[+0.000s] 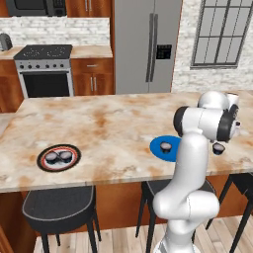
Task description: Place two yogurt containers on each plate.
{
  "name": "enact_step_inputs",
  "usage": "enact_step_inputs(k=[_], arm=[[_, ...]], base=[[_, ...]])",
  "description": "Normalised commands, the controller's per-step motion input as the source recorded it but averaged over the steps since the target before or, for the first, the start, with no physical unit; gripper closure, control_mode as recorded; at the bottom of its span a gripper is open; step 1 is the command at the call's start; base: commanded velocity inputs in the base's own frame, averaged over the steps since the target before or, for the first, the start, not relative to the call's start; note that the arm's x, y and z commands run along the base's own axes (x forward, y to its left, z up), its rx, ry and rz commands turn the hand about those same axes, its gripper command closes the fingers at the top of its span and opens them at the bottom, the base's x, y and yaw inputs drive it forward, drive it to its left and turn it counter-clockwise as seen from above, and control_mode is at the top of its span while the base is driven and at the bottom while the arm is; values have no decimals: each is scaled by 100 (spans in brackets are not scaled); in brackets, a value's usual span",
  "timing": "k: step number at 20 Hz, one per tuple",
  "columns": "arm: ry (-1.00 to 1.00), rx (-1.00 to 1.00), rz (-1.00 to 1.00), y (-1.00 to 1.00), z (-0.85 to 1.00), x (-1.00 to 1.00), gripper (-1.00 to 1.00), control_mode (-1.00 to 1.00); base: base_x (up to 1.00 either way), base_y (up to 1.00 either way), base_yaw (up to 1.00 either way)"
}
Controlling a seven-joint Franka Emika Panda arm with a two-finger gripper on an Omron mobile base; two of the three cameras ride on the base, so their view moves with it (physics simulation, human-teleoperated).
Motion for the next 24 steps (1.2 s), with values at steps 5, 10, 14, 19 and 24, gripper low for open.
enact_step_inputs(k=[5,10,14,19,24], arm=[[0,0,0,-9,-12,9,-100,-100],[0,0,0,0,-24,-12,-100,-100],[0,0,0,5,-17,-28,-100,-100],[-2,0,0,16,-2,-16,-100,-100],[-1,0,0,8,-6,4,-100,-100]], base=[[0,0,0],[0,0,0],[0,0,0],[0,0,0],[0,0,0]])
